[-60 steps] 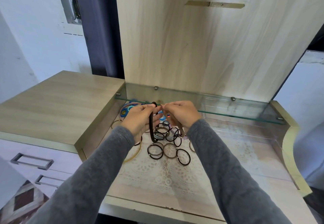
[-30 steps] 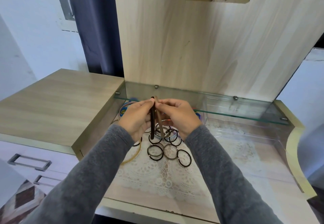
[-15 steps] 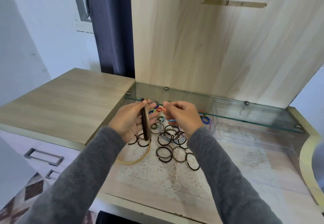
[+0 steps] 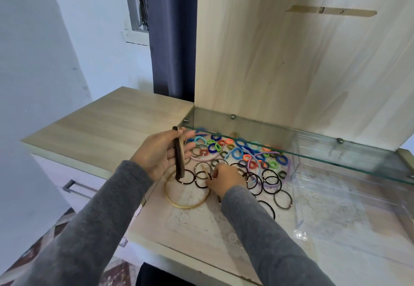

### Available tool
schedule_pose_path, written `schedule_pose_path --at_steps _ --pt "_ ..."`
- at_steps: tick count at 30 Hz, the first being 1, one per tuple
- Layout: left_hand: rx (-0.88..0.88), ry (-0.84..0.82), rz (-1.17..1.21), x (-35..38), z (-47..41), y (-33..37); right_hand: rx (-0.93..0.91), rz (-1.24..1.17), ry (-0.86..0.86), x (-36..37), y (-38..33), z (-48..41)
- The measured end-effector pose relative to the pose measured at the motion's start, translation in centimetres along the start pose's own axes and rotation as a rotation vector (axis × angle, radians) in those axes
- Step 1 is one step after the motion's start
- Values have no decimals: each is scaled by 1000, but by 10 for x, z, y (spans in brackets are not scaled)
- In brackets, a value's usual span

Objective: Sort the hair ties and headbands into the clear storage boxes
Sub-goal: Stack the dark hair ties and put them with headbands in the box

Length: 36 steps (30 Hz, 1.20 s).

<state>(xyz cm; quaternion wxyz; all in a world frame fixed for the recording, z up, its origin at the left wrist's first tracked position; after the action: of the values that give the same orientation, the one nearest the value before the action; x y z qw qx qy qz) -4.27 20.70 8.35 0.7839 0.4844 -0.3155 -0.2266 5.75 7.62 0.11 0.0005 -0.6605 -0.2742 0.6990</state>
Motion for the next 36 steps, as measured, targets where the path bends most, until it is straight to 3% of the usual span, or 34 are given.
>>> schedule_pose_path --at_steps 11,14,17,21,29,36 --pt "-9 13 28 -11 2 2 3 -3 104 -15 13 -8" --pt "-10 13 19 -12 2 1 -194 -40 101 -14 3 -3" --pt "-8 15 9 -11 2 2 -467 -53 -53 -8 -14 12" --pt "-4 18 6 -12 2 3 -625 81 -193 3 -24 30" --pt "14 18 -13 -13 3 4 -820 201 -80 7 -25 46" --pt "3 13 -17 -10 3 4 -747 -68 113 -32 -30 32"
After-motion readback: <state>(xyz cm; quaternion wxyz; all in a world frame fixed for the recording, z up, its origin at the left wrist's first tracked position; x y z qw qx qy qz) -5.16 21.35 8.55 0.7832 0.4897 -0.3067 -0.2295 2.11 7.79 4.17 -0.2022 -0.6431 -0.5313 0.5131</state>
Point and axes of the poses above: each hand's wrist, its own z-axis away from the middle knuckle, its own x-axis out of the palm, y = z × x, the point moved 5 cm from there along -z, towards the middle knuckle, and after that the axes turned 14 degrees about y, right-handed, at the moved point
